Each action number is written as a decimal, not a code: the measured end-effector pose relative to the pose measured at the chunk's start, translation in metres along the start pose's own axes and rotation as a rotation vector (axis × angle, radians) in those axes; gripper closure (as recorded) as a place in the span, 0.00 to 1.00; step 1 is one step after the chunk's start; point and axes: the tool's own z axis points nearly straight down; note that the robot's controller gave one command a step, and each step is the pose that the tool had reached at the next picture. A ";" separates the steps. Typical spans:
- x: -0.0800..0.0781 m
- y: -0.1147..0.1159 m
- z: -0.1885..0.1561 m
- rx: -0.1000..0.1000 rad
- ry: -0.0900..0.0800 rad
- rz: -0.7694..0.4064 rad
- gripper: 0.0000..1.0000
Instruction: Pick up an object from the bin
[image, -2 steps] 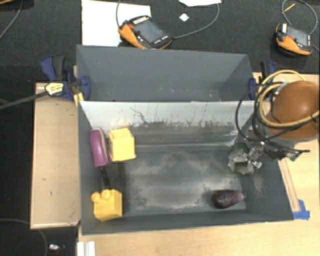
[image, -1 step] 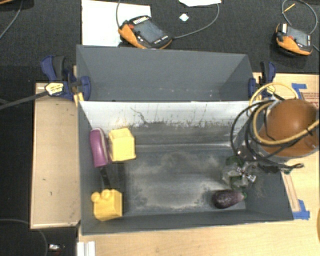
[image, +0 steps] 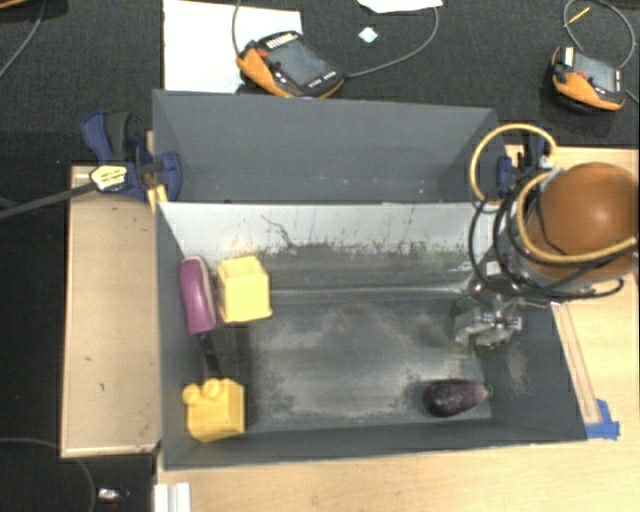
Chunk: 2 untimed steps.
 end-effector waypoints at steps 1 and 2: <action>0.011 0.026 0.011 -0.007 -0.005 0.218 1.00; 0.013 -0.014 0.029 0.006 -0.013 -0.021 1.00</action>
Offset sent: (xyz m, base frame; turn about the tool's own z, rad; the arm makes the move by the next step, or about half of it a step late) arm 0.0084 -0.0208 -0.0298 -0.0211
